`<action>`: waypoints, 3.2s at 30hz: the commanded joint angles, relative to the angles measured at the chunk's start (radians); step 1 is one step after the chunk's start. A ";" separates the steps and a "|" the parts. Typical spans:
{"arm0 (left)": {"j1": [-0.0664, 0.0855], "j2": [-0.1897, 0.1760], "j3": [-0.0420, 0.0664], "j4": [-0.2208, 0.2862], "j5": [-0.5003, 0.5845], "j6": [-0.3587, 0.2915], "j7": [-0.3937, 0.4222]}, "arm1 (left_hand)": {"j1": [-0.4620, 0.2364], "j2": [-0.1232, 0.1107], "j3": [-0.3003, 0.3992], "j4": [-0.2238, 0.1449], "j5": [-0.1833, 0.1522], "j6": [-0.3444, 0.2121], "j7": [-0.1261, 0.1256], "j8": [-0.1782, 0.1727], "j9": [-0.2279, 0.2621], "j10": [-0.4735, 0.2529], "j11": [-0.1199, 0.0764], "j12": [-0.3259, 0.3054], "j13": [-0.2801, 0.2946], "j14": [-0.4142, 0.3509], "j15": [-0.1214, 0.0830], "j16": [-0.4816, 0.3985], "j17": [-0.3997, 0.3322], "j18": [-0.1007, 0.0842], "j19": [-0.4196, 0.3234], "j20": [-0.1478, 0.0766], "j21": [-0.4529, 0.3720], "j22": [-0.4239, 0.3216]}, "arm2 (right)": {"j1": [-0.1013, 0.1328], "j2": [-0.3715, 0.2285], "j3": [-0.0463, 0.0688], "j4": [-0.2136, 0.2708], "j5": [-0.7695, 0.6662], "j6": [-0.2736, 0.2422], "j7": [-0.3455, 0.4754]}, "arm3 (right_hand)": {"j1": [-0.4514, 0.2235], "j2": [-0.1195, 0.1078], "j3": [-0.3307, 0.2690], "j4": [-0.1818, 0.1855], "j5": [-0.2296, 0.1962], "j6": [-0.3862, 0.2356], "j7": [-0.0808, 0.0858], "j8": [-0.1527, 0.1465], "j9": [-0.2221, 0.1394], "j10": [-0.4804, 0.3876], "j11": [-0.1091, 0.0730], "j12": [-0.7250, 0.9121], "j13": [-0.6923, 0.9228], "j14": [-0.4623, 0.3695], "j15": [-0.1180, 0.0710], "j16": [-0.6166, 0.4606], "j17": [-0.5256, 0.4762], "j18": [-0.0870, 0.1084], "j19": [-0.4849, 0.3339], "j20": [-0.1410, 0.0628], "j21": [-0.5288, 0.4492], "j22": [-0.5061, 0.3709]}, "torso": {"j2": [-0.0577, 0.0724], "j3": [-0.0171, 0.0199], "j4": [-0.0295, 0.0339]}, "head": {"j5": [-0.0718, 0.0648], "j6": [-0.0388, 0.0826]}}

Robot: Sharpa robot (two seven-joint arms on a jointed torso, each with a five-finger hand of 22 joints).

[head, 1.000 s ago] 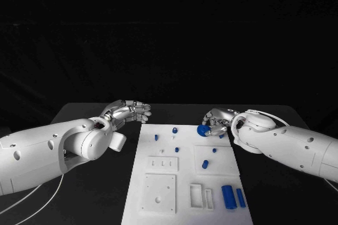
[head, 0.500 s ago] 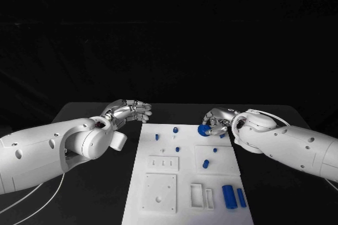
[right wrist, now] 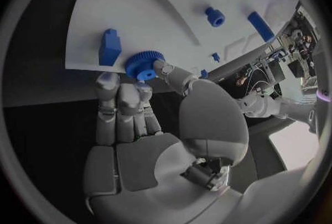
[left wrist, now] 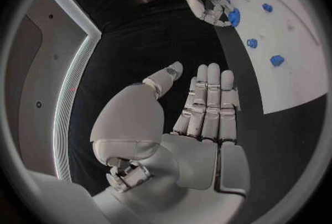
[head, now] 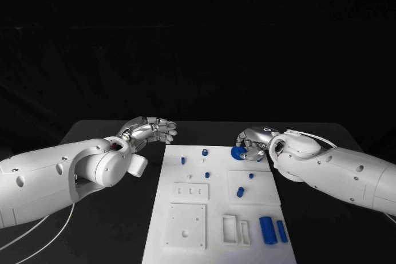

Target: Assemble the parts on the task board

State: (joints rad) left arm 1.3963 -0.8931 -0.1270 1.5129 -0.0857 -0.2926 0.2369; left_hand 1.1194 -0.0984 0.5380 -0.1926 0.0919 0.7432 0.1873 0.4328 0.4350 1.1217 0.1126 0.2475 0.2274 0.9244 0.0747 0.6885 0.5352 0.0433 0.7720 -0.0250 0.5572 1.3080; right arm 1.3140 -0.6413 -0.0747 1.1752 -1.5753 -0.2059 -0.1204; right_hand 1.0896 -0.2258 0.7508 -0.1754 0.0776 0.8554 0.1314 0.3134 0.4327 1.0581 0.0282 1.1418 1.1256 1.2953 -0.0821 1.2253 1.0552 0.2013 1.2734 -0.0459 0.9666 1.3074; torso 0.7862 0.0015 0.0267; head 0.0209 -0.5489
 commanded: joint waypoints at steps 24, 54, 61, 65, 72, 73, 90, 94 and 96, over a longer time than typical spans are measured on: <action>0.001 0.001 0.000 0.000 -0.002 0.019 0.009 | -0.008 0.003 0.005 0.000 -0.002 -0.001 0.000 0.000 0.002 -0.006 -0.001 0.006 0.003 -0.003 0.000 0.007 -0.001 0.020 -0.007 -0.001 0.005 0.015 | -0.017 0.000 -0.009 0.071 -0.146 -0.080 -0.064 | -0.010 -0.020 0.034 0.044 -0.026 0.131 -0.020 0.028 0.023 0.016 -0.028 0.004 -0.002 0.008 -0.023 -0.012 0.015 0.060 0.007 -0.004 0.014 0.018 | -0.001 -0.0014 0.0003 | -0.002 0.002; 0.001 0.006 0.000 0.000 -0.002 0.019 0.008 | -0.010 0.004 0.005 -0.001 -0.003 -0.001 0.000 -0.001 0.003 -0.007 -0.001 0.007 0.005 -0.003 -0.001 0.008 -0.002 0.020 -0.008 -0.001 0.006 0.015 | -0.011 0.087 -0.007 0.186 -0.202 -0.193 -0.115 | 0.010 -0.046 0.061 0.063 -0.025 0.132 -0.022 0.024 0.030 0.026 -0.030 0.002 -0.004 0.014 -0.026 -0.016 0.020 0.060 0.017 -0.012 0.020 0.016 | 0.001 -0.0027 0.0037 | 0.011 0.007; 0.001 0.007 0.000 0.004 -0.002 0.020 0.008 | -0.009 0.004 0.005 -0.001 -0.003 -0.001 0.000 0.000 0.004 -0.007 -0.001 0.008 0.005 -0.003 -0.001 0.008 -0.002 0.020 -0.008 -0.001 0.006 0.015 | -0.011 0.117 -0.009 0.178 -0.202 -0.169 -0.120 | 0.009 -0.046 0.061 0.065 -0.025 0.131 -0.022 0.023 0.030 0.026 -0.030 0.001 -0.004 0.014 -0.026 -0.016 0.020 0.060 0.018 -0.012 0.020 0.016 | 0.002 -0.0024 0.0041 | 0.014 0.011; 0.001 0.010 0.001 0.005 -0.002 0.020 0.009 | -0.009 0.004 0.005 -0.002 -0.003 -0.001 0.000 0.000 0.004 -0.007 -0.001 0.008 0.005 -0.003 -0.001 0.009 -0.002 0.020 -0.008 -0.001 0.006 0.014 | -0.012 0.131 -0.012 0.172 -0.206 -0.150 -0.122 | 0.008 -0.046 0.060 0.066 -0.025 0.130 -0.022 0.022 0.030 0.026 -0.030 0.001 -0.004 0.014 -0.025 -0.016 0.020 0.060 0.018 -0.012 0.020 0.016 | 0.002 -0.0026 0.0040 | 0.013 0.007; 0.001 0.011 0.001 0.005 -0.002 0.023 0.009 | -0.009 0.004 0.006 -0.002 -0.002 -0.001 0.000 0.000 0.004 -0.008 -0.001 0.008 0.006 -0.003 -0.001 0.009 -0.002 0.020 -0.008 -0.001 0.006 0.014 | -0.021 0.147 -0.022 0.146 -0.208 -0.136 -0.122 | 0.009 -0.045 0.060 0.066 -0.025 0.128 -0.021 0.021 0.030 0.025 -0.029 0.000 -0.004 0.014 -0.025 -0.017 0.020 0.060 0.017 -0.012 0.020 0.016 | 0.003 -0.0049 0.0089 | 0.012 0.003; 0.001 0.011 0.001 0.004 -0.002 0.026 0.010 | -0.009 0.004 0.006 -0.002 -0.002 -0.001 0.000 0.000 0.004 -0.008 -0.001 0.008 0.006 -0.003 -0.001 0.009 -0.002 0.020 -0.008 -0.001 0.006 0.014 | -0.023 0.147 -0.023 0.143 -0.208 -0.133 -0.122 | 0.009 -0.045 0.060 0.066 -0.025 0.128 -0.021 0.021 0.030 0.025 -0.029 0.000 -0.004 0.014 -0.025 -0.017 0.020 0.060 0.017 -0.012 0.020 0.016 | 0.003 -0.0054 0.0100 | 0.011 0.003; 0.001 0.009 0.001 0.003 -0.002 0.028 0.009 | -0.010 0.004 0.006 -0.002 -0.003 -0.001 0.000 -0.001 0.005 -0.008 -0.001 0.009 0.007 -0.004 -0.001 0.009 -0.002 0.020 -0.008 -0.001 0.006 0.014 | -0.028 0.157 -0.026 0.124 -0.209 -0.108 -0.129 | 0.009 -0.045 0.057 0.065 -0.024 0.123 -0.019 0.017 0.029 0.023 -0.027 -0.002 -0.004 0.014 -0.023 -0.019 0.020 0.060 0.016 -0.012 0.020 0.017 | 0.003 -0.0034 0.0070 | 0.009 0.000; 0.001 0.009 0.001 0.003 -0.002 0.029 0.008 | -0.010 0.004 0.006 -0.002 -0.003 -0.001 0.000 -0.001 0.005 -0.008 -0.001 0.009 0.007 -0.004 -0.001 0.009 -0.002 0.020 -0.008 -0.001 0.007 0.014 | -0.028 0.161 -0.030 0.121 -0.199 -0.107 -0.128 | 0.003 -0.053 0.046 0.064 -0.029 0.084 -0.009 -0.006 0.021 0.018 -0.018 -0.005 -0.004 0.013 -0.016 -0.023 0.020 0.060 0.013 -0.012 0.020 0.017 | 0.003 -0.0034 0.0074 | 0.010 -0.002; 0.001 0.009 0.001 0.003 -0.002 0.030 0.008 | -0.010 0.004 0.006 -0.002 -0.003 -0.001 0.000 -0.001 0.005 -0.009 -0.001 0.009 0.007 -0.004 -0.001 0.009 -0.002 0.020 -0.008 -0.001 0.007 0.014 | -0.028 0.163 -0.031 0.120 -0.197 -0.107 -0.128 | -0.001 -0.056 0.034 0.064 -0.030 0.059 -0.001 -0.019 0.016 0.016 -0.010 -0.005 -0.003 0.014 -0.009 -0.023 0.021 0.060 0.013 -0.013 0.020 0.016 | 0.003 -0.0035 0.0072 | 0.010 -0.002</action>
State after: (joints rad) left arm 1.3963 -0.8855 -0.1271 1.5146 -0.0857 -0.2813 0.2368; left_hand 1.1156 -0.0946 0.5380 -0.1926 0.0919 0.7431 0.1873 0.4328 0.4381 1.1217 0.1126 0.2513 0.2326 0.9245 0.0747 0.6924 0.5346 0.0432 0.7720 -0.0250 0.5572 1.3078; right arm 1.2871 -0.4803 -0.1061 1.2958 -1.7695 -0.3286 -0.2420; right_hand 1.0873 -0.2738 0.7877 -0.1111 0.0504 0.8820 0.1047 0.2976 0.4505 1.0841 0.0057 1.1378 1.1230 1.3106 -0.0975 1.2057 1.0757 0.2035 1.2897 -0.0547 0.9819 1.3074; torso 0.7894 -0.0019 0.0340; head 0.0305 -0.5506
